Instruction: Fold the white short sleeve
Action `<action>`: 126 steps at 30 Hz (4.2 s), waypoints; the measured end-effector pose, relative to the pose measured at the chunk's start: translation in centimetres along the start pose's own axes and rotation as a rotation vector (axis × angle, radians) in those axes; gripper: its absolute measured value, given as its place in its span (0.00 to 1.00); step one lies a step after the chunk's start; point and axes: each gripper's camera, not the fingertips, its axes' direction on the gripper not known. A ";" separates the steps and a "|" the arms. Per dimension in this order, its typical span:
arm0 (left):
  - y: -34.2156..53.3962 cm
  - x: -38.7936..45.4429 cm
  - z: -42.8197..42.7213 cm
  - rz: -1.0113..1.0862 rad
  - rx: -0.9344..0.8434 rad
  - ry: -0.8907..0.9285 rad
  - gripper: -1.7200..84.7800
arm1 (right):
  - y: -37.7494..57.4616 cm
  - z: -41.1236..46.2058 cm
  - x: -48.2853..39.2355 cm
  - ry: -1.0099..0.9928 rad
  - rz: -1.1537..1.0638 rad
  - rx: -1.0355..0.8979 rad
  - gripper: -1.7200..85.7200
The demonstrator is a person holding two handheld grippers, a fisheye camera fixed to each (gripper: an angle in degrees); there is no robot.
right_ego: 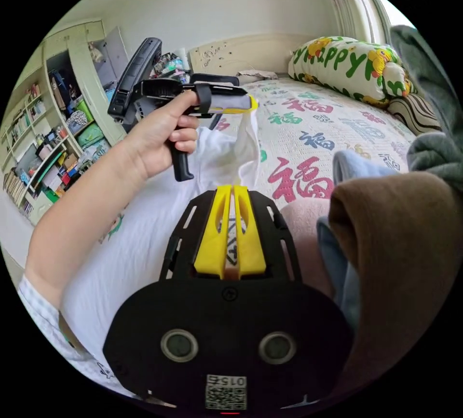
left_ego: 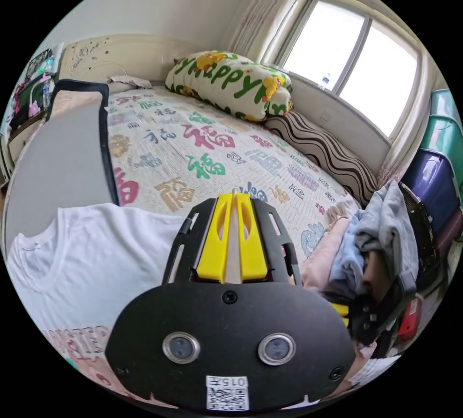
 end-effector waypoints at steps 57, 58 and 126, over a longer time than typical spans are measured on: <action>25.3 -11.1 -21.5 -0.132 -0.101 -0.252 0.01 | 18.7 14.3 -2.8 -0.331 -0.561 -0.201 0.01; 27.0 -12.9 -24.7 -0.185 -0.031 -0.247 0.01 | 19.2 14.8 -2.6 -0.325 -0.574 -0.194 0.01; 64.5 -55.2 -37.9 -0.968 0.727 0.188 0.01 | 47.2 57.4 -47.3 0.087 -1.133 -0.226 0.01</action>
